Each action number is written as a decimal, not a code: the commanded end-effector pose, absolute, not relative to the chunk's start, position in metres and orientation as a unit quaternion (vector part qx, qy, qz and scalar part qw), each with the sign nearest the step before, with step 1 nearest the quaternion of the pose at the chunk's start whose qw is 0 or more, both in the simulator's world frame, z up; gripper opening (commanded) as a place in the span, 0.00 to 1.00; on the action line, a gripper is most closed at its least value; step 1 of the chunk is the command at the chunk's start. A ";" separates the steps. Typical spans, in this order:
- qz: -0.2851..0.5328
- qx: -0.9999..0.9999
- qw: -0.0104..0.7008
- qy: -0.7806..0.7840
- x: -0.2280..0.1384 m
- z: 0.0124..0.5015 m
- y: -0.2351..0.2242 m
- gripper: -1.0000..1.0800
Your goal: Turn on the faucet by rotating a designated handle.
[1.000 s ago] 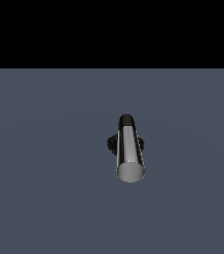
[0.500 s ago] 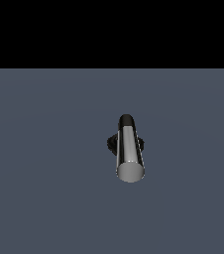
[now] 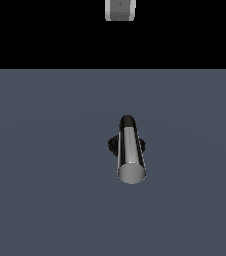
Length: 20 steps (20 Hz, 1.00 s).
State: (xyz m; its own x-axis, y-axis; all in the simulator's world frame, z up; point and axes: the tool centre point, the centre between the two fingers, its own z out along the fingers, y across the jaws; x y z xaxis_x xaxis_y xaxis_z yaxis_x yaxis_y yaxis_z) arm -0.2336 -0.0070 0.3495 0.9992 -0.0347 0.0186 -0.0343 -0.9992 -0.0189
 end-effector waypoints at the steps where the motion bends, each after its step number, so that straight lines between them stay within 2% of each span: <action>1: -0.009 -1.000 0.008 0.014 -0.232 0.327 -0.005 0.00; 20: -0.003 -1.000 0.003 -0.005 -0.215 0.186 0.007 0.00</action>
State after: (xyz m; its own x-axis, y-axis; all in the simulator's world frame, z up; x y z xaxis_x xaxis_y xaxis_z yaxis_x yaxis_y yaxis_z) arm -0.2158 0.0057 0.1970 1.0000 0.0074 0.0066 0.0075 -0.9999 -0.0071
